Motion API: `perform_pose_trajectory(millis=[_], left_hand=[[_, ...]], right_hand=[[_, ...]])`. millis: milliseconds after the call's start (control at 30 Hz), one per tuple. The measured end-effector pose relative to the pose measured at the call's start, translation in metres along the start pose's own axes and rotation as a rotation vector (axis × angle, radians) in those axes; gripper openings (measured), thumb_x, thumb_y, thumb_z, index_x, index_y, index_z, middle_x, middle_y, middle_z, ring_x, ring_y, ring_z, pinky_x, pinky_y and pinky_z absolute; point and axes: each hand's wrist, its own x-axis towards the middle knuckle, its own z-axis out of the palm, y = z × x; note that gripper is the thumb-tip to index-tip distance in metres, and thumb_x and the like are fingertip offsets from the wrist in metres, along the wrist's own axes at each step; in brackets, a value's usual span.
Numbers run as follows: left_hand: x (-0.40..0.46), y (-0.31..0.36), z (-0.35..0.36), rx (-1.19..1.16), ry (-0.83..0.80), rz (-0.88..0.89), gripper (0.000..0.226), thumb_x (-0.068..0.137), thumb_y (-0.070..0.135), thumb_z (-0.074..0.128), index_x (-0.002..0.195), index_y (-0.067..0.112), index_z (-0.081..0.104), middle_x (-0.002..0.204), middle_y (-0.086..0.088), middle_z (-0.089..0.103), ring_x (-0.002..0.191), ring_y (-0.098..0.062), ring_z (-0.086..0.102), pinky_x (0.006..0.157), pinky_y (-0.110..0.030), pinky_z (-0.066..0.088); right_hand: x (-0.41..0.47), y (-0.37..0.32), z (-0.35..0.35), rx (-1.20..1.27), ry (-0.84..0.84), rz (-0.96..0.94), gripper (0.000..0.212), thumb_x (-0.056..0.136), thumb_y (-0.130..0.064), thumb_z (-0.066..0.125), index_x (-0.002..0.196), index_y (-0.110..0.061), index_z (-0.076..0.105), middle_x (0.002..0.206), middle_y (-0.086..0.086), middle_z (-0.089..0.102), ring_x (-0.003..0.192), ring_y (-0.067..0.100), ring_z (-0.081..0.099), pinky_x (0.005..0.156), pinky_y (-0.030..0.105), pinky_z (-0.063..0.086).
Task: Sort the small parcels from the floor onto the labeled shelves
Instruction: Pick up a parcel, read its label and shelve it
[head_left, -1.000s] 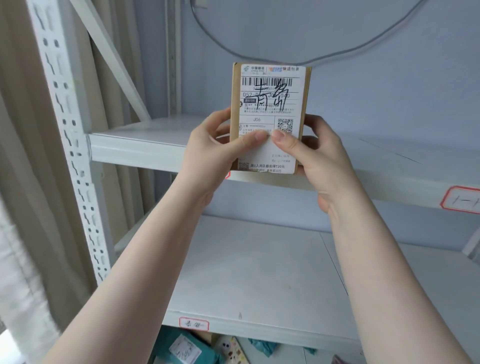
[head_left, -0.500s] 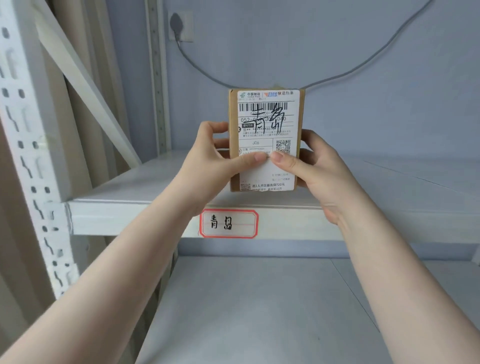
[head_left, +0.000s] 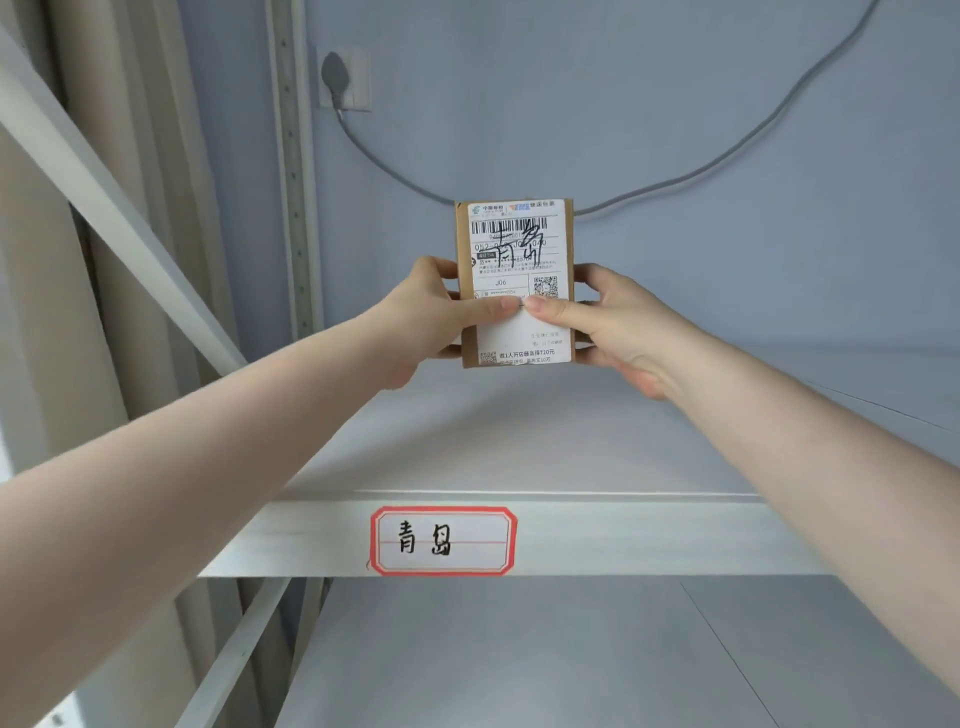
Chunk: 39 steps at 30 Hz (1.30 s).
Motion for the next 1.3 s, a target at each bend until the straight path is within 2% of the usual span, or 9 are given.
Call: perform_pose_trajectory(millis=[167,300,500,600,767,933,1067,1167,1300], left_hand=[[0.032,-0.005,0.007,0.080,-0.031,-0.110,0.040,0.083,0.034,0.075,0.115,0.015,0.059,0.111,-0.004,0.072,0.100,-0.022,0.070,0.091,-0.045,0.057],[0.054,-0.009,0.013,0.112,-0.002,-0.230,0.050,0.082,0.043,0.073,0.120,0.011,0.062,0.115,-0.006,0.071,0.101,-0.032,0.071,0.089,-0.044,0.059],[0.078,-0.018,0.025,0.192,0.036,-0.314,0.039,0.086,0.054,0.063,0.101,0.018,0.060,0.099,-0.003,0.065,0.088,-0.031,0.069,0.084,-0.037,0.059],[0.086,-0.029,0.025,0.226,0.069,-0.307,0.052,0.086,0.062,0.056,0.114,0.018,0.059,0.099,-0.003,0.062,0.082,-0.026,0.066,0.087,-0.035,0.057],[0.093,-0.042,0.015,0.182,-0.066,-0.303,0.065,0.080,0.071,0.057,0.114,0.016,0.066,0.108,-0.003,0.070,0.098,-0.021,0.069,0.092,-0.034,0.055],[0.105,-0.058,0.003,0.228,-0.131,-0.245,0.061,0.076,0.043,0.079,0.127,0.013,0.064,0.118,-0.002,0.072,0.111,-0.016,0.067,0.103,-0.031,0.050],[0.110,-0.068,0.004,0.244,-0.030,-0.214,0.062,0.073,0.041,0.082,0.124,0.010,0.065,0.116,-0.003,0.071,0.106,-0.019,0.069,0.096,-0.028,0.053],[0.109,-0.069,0.007,0.237,0.015,-0.199,0.051,0.078,0.042,0.078,0.115,0.011,0.065,0.108,-0.001,0.069,0.100,-0.019,0.067,0.074,-0.018,0.051],[0.110,-0.072,0.010,0.263,0.069,-0.182,0.048,0.077,0.047,0.078,0.104,0.009,0.065,0.105,-0.004,0.069,0.094,-0.021,0.067,0.077,-0.022,0.054]], right_hand=[[0.030,0.011,-0.006,-0.071,-0.068,0.136,0.044,0.087,-0.037,0.069,0.124,-0.017,0.057,0.100,0.002,0.073,0.086,0.021,0.070,0.081,0.037,0.058],[0.051,0.016,-0.006,-0.130,-0.089,0.255,0.041,0.088,-0.048,0.063,0.114,-0.016,0.065,0.095,0.005,0.074,0.080,0.019,0.071,0.067,0.030,0.060],[0.076,0.031,-0.001,-0.151,0.002,0.311,0.052,0.085,-0.057,0.060,0.118,-0.017,0.064,0.103,0.005,0.071,0.094,0.022,0.068,0.084,0.038,0.057],[0.079,0.037,0.003,-0.065,0.022,0.316,0.049,0.092,-0.055,0.052,0.119,-0.016,0.062,0.094,0.003,0.071,0.079,0.017,0.068,0.069,0.032,0.056],[0.085,0.049,0.001,-0.074,-0.053,0.290,0.055,0.087,-0.062,0.054,0.120,-0.020,0.064,0.109,0.001,0.073,0.101,0.017,0.069,0.094,0.040,0.055],[0.088,0.058,-0.001,-0.130,-0.124,0.237,0.053,0.086,-0.053,0.062,0.126,-0.019,0.062,0.116,-0.002,0.072,0.106,0.015,0.068,0.097,0.037,0.053],[0.089,0.067,0.002,-0.179,-0.104,0.192,0.044,0.087,-0.033,0.069,0.126,-0.012,0.061,0.120,0.003,0.070,0.110,0.017,0.067,0.094,0.034,0.054],[0.089,0.069,0.007,-0.165,-0.056,0.174,0.038,0.088,-0.029,0.069,0.119,-0.009,0.062,0.116,0.007,0.071,0.103,0.019,0.068,0.090,0.032,0.055],[0.092,0.070,0.008,-0.180,-0.033,0.171,0.039,0.087,-0.034,0.069,0.115,-0.007,0.065,0.118,0.009,0.071,0.100,0.019,0.068,0.086,0.030,0.056]])
